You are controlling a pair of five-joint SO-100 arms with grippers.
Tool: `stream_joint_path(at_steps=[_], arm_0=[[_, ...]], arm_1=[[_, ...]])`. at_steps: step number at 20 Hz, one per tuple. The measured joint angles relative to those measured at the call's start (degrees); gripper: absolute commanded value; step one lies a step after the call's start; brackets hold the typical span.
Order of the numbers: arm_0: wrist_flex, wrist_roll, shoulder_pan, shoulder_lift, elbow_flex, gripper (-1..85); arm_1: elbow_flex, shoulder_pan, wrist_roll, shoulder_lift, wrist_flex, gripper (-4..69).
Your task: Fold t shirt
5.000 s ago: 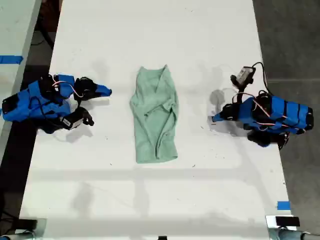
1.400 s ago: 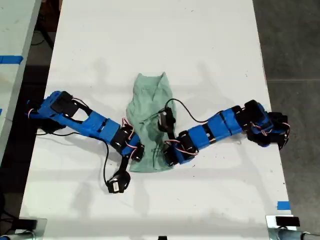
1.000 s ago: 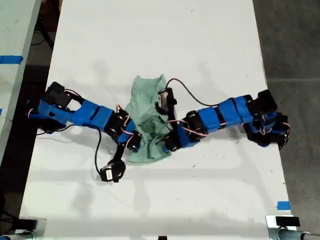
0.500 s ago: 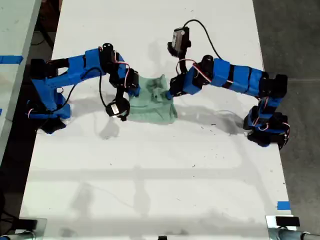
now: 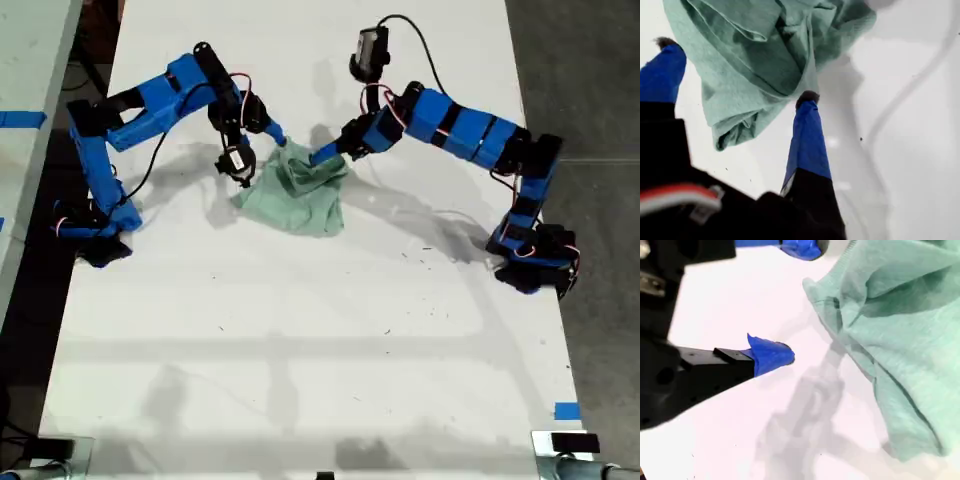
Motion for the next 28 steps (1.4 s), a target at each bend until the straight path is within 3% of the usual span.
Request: stream_joint_path(at_steps=[3,6,8,11,14,17,21,23,28], arm_0=[[0.5,-0.4,-3.1,10.3,5.2,23.0],[0.4,-5.4,-3.4,28.7,14.1,7.3],[0.4,-11.1,1.0,45.4,21.5,2.3],[-3.6,-23.1,15.5,70.8,36.7,-0.2],[-16.8,-31.5,29.2,87.7,60.9,-0.2],[-26.2,-34.8,31.3,103.6,87.6,0.1],[-28.9,-37.0,34.0,121.4,111.4,0.1],[-30.8,-37.4,33.9,121.6,115.6,-0.2],[-31.2,-38.8,31.3,120.2,115.8,0.1]], arm_1=[[0.0,0.5,2.0,5.0,7.8,30.4],[5.0,1.6,8.0,16.0,19.5,23.7],[17.5,-2.5,11.1,30.4,20.9,17.1],[39.8,-13.6,21.2,58.9,20.4,2.1],[63.5,-26.0,34.6,85.9,18.2,2.1],[87.4,-32.1,39.8,110.7,14.6,2.1],[104.4,-32.8,37.9,122.7,8.6,1.9],[112.2,-32.3,32.2,121.7,3.7,1.9],[113.0,-30.1,29.8,122.7,3.4,2.2]])
